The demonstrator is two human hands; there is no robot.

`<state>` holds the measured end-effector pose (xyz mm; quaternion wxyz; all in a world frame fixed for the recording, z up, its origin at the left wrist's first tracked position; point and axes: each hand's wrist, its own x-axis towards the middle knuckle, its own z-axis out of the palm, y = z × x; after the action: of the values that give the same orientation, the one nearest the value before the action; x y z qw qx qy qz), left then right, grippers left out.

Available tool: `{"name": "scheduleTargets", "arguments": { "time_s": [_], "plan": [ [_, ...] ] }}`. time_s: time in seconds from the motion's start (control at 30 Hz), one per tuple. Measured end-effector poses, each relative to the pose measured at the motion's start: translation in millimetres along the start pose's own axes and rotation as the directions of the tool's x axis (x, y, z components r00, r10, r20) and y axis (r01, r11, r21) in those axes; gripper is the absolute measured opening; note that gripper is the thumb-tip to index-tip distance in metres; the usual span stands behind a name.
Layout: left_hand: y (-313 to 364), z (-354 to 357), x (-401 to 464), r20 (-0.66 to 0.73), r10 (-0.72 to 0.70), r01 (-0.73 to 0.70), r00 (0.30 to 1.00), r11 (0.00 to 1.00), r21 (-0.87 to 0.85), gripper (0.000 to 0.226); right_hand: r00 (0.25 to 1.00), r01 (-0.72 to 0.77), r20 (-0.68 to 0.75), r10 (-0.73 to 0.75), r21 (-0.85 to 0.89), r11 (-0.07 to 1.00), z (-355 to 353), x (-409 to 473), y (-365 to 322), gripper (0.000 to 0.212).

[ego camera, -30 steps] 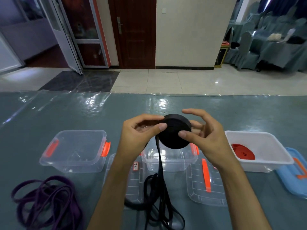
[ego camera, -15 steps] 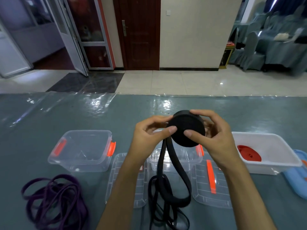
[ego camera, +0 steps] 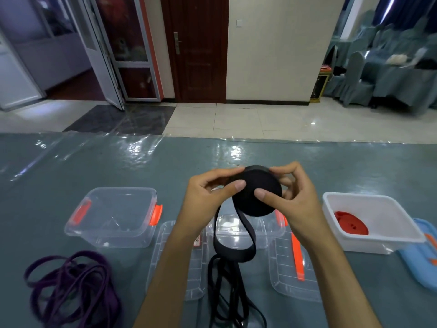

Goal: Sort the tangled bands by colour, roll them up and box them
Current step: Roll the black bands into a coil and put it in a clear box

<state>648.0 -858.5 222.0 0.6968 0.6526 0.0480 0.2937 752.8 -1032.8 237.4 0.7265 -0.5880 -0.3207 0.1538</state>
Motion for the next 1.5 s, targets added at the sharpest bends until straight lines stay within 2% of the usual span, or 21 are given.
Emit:
{"name": "scheduleTargets", "arguments": {
  "time_s": [0.13, 0.2, 0.3, 0.4, 0.5, 0.57, 0.67, 0.73, 0.8, 0.9, 1.0, 1.07, 1.17, 1.3, 1.37, 1.43, 1.5],
  "plan": [
    [-7, 1, 0, -0.108, -0.001, -0.003, 0.994, 0.999, -0.036, 0.019, 0.996, -0.075, 0.045, 0.079, -0.083, 0.994, -7, 3, -2, 0.04],
    [-10, 2, 0, -0.087, -0.037, 0.031, 0.996, 0.998, -0.063, 0.017, 0.998, -0.062, 0.025, 0.063, -0.041, 0.997, -6, 3, -3, 0.038],
    [-9, -4, 0, -0.007, -0.077, 0.077, 0.997, 0.997, -0.028, 0.027, 0.999, -0.042, -0.027, 0.041, -0.013, 0.999, -4, 1, 0, 0.04],
    [-5, -10, 1, -0.032, 0.021, -0.021, 0.999, 1.0, 0.023, 0.027, 0.995, -0.1, 0.022, 0.1, 0.018, 0.995, -4, 0, 4, 0.033],
    [-3, -7, 1, -0.112, 0.087, -0.082, 0.99, 0.996, 0.042, 0.017, 0.979, -0.176, 0.114, 0.171, 0.041, 0.984, -4, 4, -1, 0.038],
    [-2, -5, 1, -0.116, 0.046, -0.045, 0.992, 0.999, 0.014, 0.017, 0.986, -0.132, 0.102, 0.129, 0.026, 0.991, -6, 5, -4, 0.039],
    [0, -10, 1, 0.038, -0.052, 0.052, 0.998, 0.998, 0.02, 0.035, 0.999, -0.044, 0.019, 0.044, 0.031, 0.999, -7, 4, -2, 0.05],
    [-1, -13, 1, 0.096, -0.059, 0.052, 0.994, 0.996, 0.072, 0.046, 0.999, -0.035, 0.0, 0.035, 0.031, 0.999, -8, 2, 0, 0.043],
    [-2, -13, 0, 0.077, -0.02, 0.015, 0.997, 0.998, 0.065, 0.044, 0.996, -0.084, 0.044, 0.083, 0.021, 0.996, -10, 2, -1, 0.034],
    [-1, -7, -4, 0.02, 0.018, -0.019, 1.0, 1.0, 0.025, 0.036, 0.99, -0.107, 0.086, 0.109, -0.034, 0.994, -16, 4, -3, 0.039],
    [-2, 2, -4, -0.035, 0.061, -0.061, 0.998, 0.998, 0.002, 0.029, 0.999, -0.028, 0.036, 0.028, 0.002, 1.0, -15, 3, -4, 0.049],
    [0, 5, -2, -0.001, 0.083, -0.083, 0.997, 0.997, 0.008, 0.034, 0.999, 0.042, -0.035, -0.041, 0.045, 0.998, -12, 2, -3, 0.054],
    [7, 3, 0, 0.083, 0.044, -0.047, 0.996, 0.998, 0.044, 0.049, 0.995, 0.062, -0.08, -0.056, 0.078, 0.995, -13, 2, -4, 0.039],
    [9, -2, -3, 0.045, 0.079, -0.081, 0.996, 0.996, 0.045, 0.038, 0.997, -0.037, 0.072, 0.036, 0.012, 0.999, -20, 2, -8, 0.04],
    [7, -2, -5, 0.015, 0.066, -0.066, 0.998, 0.998, 0.024, 0.035, 0.991, -0.037, 0.127, 0.037, -0.001, 0.999, -21, 1, -9, 0.043],
    [4, -1, -6, 0.029, 0.015, -0.014, 0.999, 1.0, -0.024, 0.036, 0.995, 0.007, 0.1, -0.007, 0.001, 1.0, -19, 0, -8, 0.05],
    [1, 1, -6, 0.037, -0.018, 0.021, 0.999, 0.997, -0.073, 0.038, 0.998, 0.065, 0.025, -0.065, 0.002, 0.998, -14, 0, -3, 0.047]
  ]
}}
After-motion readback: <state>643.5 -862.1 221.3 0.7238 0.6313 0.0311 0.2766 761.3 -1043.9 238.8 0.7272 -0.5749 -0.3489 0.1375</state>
